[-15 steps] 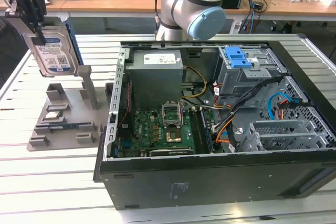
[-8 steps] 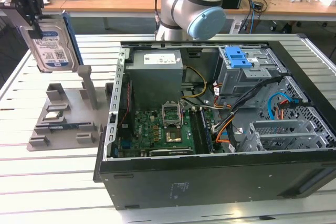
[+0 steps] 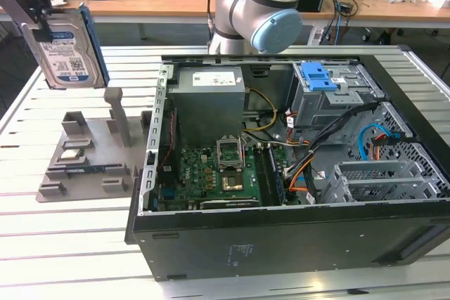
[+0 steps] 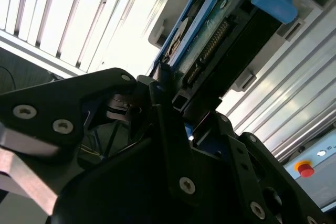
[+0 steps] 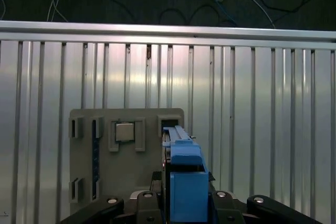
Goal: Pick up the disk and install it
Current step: 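Pick up the disk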
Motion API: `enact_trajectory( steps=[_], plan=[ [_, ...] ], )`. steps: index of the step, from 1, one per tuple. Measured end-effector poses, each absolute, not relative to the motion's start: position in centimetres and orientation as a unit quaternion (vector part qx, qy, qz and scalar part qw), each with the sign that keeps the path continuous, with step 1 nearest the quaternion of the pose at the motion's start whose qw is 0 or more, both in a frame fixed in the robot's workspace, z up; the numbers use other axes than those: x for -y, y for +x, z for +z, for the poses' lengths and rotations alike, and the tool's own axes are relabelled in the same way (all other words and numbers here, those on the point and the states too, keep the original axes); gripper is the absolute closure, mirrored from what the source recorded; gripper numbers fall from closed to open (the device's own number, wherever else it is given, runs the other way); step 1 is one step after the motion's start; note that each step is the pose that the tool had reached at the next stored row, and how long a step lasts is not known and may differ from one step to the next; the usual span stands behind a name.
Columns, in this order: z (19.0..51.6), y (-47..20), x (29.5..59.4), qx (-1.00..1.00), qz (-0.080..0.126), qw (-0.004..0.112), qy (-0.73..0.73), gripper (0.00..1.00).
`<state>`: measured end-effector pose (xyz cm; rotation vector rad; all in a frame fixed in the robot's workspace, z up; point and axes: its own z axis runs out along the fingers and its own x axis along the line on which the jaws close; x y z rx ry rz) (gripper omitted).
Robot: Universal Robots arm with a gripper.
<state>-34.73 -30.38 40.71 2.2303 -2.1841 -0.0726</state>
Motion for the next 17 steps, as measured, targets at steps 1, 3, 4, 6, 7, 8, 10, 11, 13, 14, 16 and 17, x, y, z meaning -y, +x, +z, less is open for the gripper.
enact_trajectory(
  steps=[1, 3, 4, 6, 7, 8, 10, 11, 13, 14, 16, 17],
  plan=[
    [41.1, -34.7, 30.4, 0.699, -0.023, 0.010, 0.714, 0.63],
    [41.9, -34.7, 30.4, 0.699, -0.023, 0.010, 0.714, 0.63],
    [42.2, -34.7, 30.4, 0.699, -0.023, 0.010, 0.714, 0.63],
    [42.6, -34.7, 30.4, 0.699, -0.023, 0.010, 0.714, 0.63],
    [42.8, -34.7, 30.4, 0.699, -0.023, 0.010, 0.714, 0.63],
    [43.1, -34.7, 30.4, 0.699, -0.023, 0.010, 0.714, 0.63],
    [43.7, -34.7, 30.4, 0.699, -0.023, 0.010, 0.714, 0.63],
    [44.1, -34.7, 30.4, 0.699, -0.023, 0.010, 0.714, 0.63],
    [44.5, -34.7, 30.4, 0.699, -0.023, 0.010, 0.714, 0.63],
    [44.8, -34.7, 30.4, 0.699, -0.023, 0.010, 0.714, 0.63],
    [45.4, -34.7, 30.4, 0.699, -0.023, 0.010, 0.714, 0.63],
    [45.6, -34.7, 30.4, 0.699, -0.023, 0.010, 0.714, 0.63]
  ],
)
